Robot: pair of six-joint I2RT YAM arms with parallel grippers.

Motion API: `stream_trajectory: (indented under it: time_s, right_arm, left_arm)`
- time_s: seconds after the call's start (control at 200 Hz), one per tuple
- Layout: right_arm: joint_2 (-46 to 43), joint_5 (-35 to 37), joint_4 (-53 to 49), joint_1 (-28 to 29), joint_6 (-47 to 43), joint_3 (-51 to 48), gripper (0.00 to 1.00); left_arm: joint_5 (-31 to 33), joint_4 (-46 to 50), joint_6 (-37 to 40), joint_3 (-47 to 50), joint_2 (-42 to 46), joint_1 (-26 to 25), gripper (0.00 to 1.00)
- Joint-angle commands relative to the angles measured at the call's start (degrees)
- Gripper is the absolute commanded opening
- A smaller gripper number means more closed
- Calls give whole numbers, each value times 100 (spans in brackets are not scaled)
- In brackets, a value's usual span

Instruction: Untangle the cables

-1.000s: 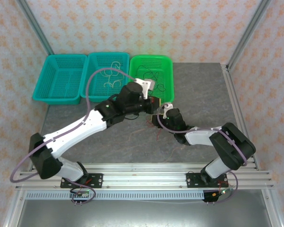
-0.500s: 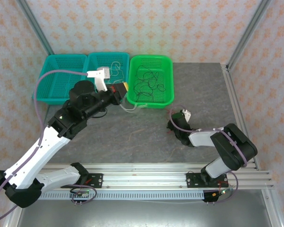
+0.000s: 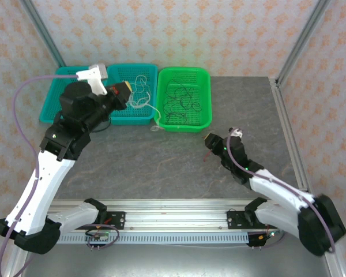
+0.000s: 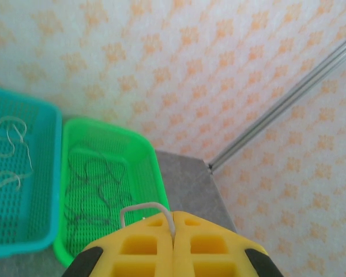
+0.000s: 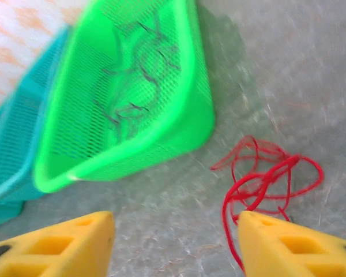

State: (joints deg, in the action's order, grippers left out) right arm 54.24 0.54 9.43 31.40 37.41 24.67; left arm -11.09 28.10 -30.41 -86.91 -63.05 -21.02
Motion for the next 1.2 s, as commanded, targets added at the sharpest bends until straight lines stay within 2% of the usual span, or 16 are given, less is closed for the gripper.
stream_trajectory:
  time_s: [0.0, 0.11, 0.23, 0.41, 0.556, 0.831, 0.946, 1.091, 1.121, 1.196]
  right_arm:
    - [-1025, 447, -756, -21, -195, 25, 65]
    - [-1896, 708, -848, -20, -136, -32, 69]
    - [-2347, 569, -934, -25, -206, 80, 70]
    - [-2374, 204, -1396, -20, -537, 395, 72]
    - [-2381, 137, -1568, -22, -541, 444, 72]
    - [-2369, 83, -1650, -28, -482, 417, 73]
    - [-2367, 63, -1656, -24, -466, 408, 73]
    - [-2341, 82, -1662, -20, -488, 377, 73]
    - [-2325, 85, -1653, -17, -495, 366, 73]
    - [-2257, 120, -1638, -21, -506, 355, 74]
  left_arm:
    - [195, 119, 633, -581, -416, 240, 0]
    - [280, 31, 840, -1033, -1009, 533, 0]
    - [135, 124, 923, -1660, -1892, 907, 0]
    - [-273, 467, 610, -2685, -3237, 1496, 0]
    - [-520, 542, 309, -3122, -4104, 1843, 0]
    - [-787, 1855, 462, -4818, -6098, 1989, 0]
    - [-751, 1927, 442, -4784, -6303, 1987, 17]
    - [-693, 1841, 398, -4485, -6067, 1987, 60]
    - [-693, 1778, 388, -4386, -5941, 1990, 66]
    - [-698, 1555, 299, -4063, -5527, 1988, 73]
